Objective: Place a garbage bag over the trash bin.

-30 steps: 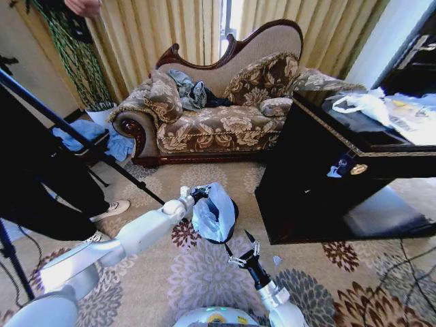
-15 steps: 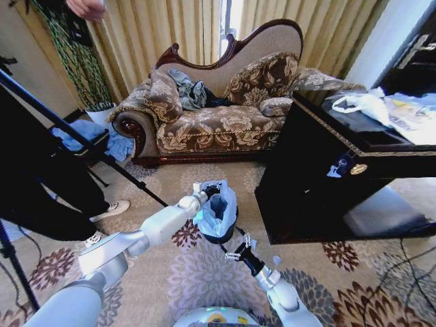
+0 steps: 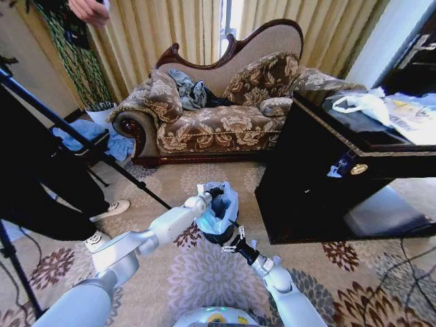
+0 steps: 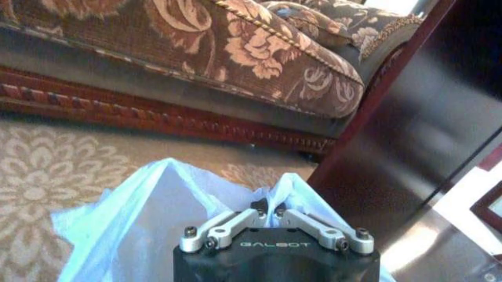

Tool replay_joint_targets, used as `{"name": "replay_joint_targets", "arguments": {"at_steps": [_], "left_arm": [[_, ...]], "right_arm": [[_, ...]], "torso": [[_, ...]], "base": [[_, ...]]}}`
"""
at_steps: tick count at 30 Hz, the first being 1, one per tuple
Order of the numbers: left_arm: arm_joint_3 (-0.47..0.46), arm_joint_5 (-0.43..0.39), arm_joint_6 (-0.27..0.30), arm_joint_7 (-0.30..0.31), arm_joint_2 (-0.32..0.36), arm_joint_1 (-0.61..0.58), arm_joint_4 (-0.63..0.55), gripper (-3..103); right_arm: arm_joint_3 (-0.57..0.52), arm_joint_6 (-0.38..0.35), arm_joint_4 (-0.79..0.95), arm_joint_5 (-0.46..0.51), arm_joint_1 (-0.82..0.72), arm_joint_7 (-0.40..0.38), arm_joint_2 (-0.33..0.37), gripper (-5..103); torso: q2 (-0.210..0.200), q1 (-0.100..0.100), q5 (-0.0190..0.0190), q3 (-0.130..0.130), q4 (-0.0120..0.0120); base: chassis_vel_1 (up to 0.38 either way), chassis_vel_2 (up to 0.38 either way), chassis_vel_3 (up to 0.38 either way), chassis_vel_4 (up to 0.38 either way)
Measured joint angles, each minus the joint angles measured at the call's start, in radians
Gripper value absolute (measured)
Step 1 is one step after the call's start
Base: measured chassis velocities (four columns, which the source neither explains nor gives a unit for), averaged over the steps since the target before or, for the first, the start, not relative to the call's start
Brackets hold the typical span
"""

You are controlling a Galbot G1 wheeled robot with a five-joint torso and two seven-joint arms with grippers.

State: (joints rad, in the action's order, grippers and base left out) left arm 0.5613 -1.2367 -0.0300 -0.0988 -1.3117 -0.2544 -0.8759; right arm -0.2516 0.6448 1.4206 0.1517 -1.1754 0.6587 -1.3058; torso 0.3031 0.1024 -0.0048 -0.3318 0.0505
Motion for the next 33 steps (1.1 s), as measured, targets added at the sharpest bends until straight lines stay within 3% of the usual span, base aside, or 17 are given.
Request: {"name": "replay_joint_targets", "arguments": {"at_steps": [14,19,21,24,25,27,31,33], "left_arm": [[0.006,0.083,-0.008,-0.019,-0.094,0.018,0.114,0],[0.017,0.105,0.015,-0.008,-0.113,0.017,0.132,-1],[0.022,0.125,0.02,-0.003,-0.119,0.011,0.143,10],[0.026,0.138,0.025,0.0,-0.12,0.005,0.145,15],[0.03,0.151,0.032,0.001,-0.119,0.001,0.145,26],[0.033,0.159,0.034,0.001,-0.12,0.0,0.146,26],[0.019,0.192,0.032,0.001,-0.137,-0.004,0.175,47],[0.015,0.195,0.032,0.003,-0.138,-0.004,0.176,47]], "right_arm": [[0.0,0.01,-0.01,-0.035,0.002,0.012,0.005,100],[-0.012,0.015,-0.014,-0.037,-0.013,0.013,0.006,100],[-0.015,0.016,-0.014,-0.038,-0.018,0.013,0.006,100],[-0.018,0.018,-0.015,-0.038,-0.024,0.012,0.005,100],[-0.021,0.018,-0.015,-0.038,-0.03,0.011,0.005,100],[-0.023,0.02,-0.016,-0.038,-0.033,0.011,0.005,100],[-0.036,0.027,-0.016,-0.039,-0.056,0.011,0.004,100],[-0.037,0.028,-0.015,-0.039,-0.06,0.011,0.006,100]], "torso": [[0.0,0.0,0.0,0.0,-0.0001],[0.0,0.0,0.0,0.0,0.0],[0.0,0.0,-0.0001,0.0,-0.0002],[0.0,0.0,-0.0001,0.0,-0.0002],[0.0,0.0,-0.0001,0.0,-0.0001],[0.0,0.0,-0.0001,0.0,-0.0002],[0.0,0.0,-0.0002,0.0,0.0],[0.0,0.0,-0.0001,0.0,0.0001]], "base": [[0.0,0.0,0.0,0.0],[0.0,0.0,0.0,0.0],[0.0,0.0,0.0,0.0],[0.0,0.0,0.0,0.0],[0.0,0.0,0.0,0.0],[0.0,0.0,0.0,0.0],[0.0,0.0,0.0,0.0],[0.0,0.0,0.0,0.0]]}}
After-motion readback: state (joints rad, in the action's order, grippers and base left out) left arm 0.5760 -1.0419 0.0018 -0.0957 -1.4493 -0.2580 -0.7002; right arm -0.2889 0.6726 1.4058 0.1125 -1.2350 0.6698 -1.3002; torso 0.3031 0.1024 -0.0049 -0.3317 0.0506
